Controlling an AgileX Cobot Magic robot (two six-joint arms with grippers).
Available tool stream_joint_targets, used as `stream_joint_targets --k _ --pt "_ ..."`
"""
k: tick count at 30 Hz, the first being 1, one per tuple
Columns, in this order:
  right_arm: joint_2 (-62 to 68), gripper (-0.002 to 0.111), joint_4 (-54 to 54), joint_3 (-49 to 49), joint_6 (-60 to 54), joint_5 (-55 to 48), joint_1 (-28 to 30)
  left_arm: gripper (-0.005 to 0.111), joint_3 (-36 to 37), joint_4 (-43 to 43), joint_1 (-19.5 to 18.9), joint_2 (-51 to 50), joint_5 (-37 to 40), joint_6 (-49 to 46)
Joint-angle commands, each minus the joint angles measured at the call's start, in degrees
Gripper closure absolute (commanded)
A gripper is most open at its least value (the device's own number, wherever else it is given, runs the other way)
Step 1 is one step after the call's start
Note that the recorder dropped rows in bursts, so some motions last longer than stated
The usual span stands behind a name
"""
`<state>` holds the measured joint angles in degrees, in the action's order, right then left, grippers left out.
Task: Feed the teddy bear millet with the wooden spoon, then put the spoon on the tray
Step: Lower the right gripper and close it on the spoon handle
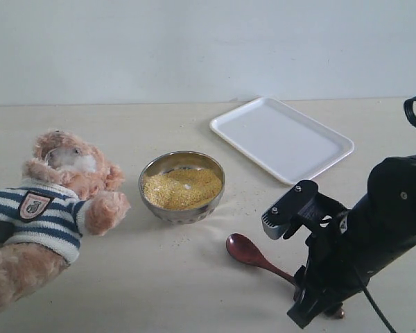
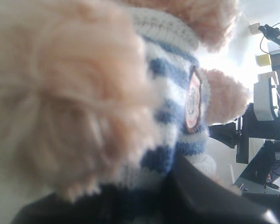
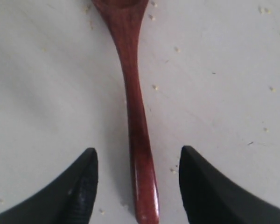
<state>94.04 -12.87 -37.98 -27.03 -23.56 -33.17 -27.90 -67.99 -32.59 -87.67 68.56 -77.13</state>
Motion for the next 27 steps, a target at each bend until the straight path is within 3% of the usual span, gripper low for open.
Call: stream_joint_targets --k 1,27 --pt "-0.02 0.056 0.56 0.04 0.45 -1.23 -0.06 0.100 0.24 -0.51 -0.31 0.53 1.40 -0.44" --pt "3.28 0.059 1.58 0.04 1.43 -1.14 -0.06 0.100 0.24 -0.51 -0.31 0.53 1.40 -0.44"
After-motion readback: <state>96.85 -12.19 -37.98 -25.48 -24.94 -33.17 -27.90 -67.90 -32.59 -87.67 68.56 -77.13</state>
